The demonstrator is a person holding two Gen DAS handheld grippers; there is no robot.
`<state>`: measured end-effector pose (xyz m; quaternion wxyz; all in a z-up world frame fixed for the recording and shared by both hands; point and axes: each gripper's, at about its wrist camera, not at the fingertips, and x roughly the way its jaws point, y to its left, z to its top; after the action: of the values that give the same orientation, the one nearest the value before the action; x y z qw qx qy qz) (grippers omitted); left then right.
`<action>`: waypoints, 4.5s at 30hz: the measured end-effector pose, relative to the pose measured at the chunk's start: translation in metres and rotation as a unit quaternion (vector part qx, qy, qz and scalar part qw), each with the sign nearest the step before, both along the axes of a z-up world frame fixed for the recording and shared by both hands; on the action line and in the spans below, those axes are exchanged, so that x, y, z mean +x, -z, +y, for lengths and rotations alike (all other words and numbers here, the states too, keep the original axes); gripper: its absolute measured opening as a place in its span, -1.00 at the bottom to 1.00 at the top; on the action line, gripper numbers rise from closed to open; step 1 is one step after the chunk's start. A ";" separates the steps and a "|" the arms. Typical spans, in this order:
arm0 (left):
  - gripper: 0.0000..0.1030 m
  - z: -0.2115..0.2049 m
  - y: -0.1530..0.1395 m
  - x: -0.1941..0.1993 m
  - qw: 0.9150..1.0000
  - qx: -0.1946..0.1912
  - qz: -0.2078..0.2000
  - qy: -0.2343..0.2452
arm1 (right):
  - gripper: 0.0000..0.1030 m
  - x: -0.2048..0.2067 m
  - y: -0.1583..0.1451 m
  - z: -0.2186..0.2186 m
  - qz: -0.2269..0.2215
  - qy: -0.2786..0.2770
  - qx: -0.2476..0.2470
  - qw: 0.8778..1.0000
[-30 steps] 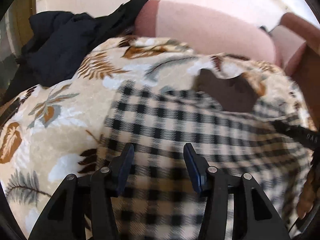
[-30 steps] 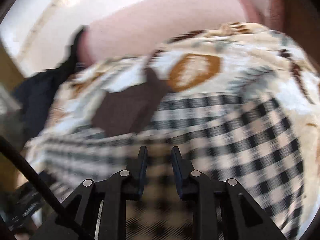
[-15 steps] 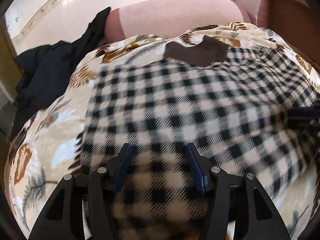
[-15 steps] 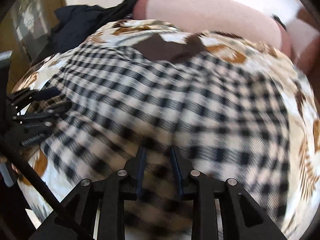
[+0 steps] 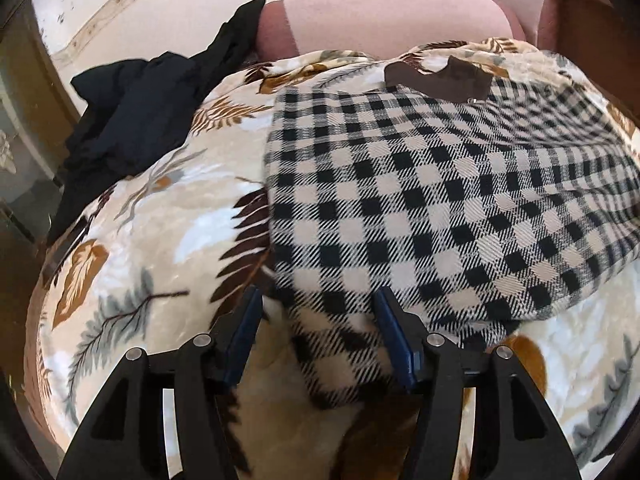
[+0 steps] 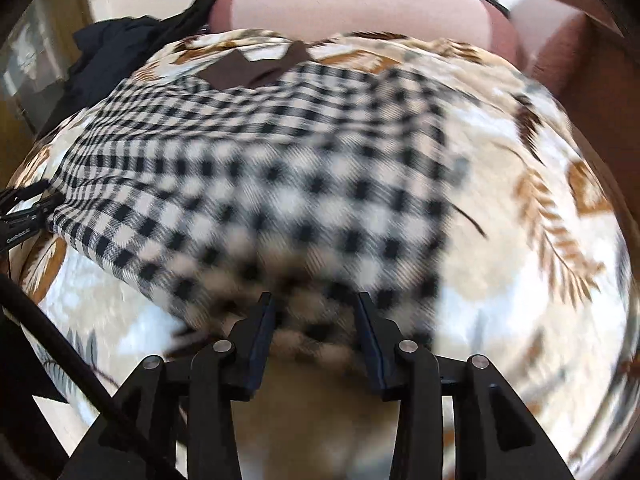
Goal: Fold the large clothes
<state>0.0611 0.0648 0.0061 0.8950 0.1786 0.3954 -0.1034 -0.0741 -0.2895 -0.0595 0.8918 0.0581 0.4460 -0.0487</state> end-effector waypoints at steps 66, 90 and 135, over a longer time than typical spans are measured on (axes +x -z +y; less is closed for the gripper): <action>0.20 0.009 0.002 0.188 0.952 -0.250 0.176 -0.022 | 0.20 0.088 0.008 0.337 -0.141 -0.239 -0.231 0.932; -0.81 0.005 -0.031 0.188 0.929 -0.336 0.156 -0.014 | -0.88 0.110 -0.024 0.332 -0.174 -0.198 -0.203 0.943; -0.07 -0.345 -0.122 0.062 0.954 -0.215 0.125 0.166 | -0.34 -0.037 -0.019 -0.040 -0.076 0.162 0.094 0.979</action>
<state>0.1234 -0.2800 0.1278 0.8261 0.0309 0.4370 -0.3544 -0.1112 -0.3296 -0.0408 0.8938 0.2170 0.3643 -0.1459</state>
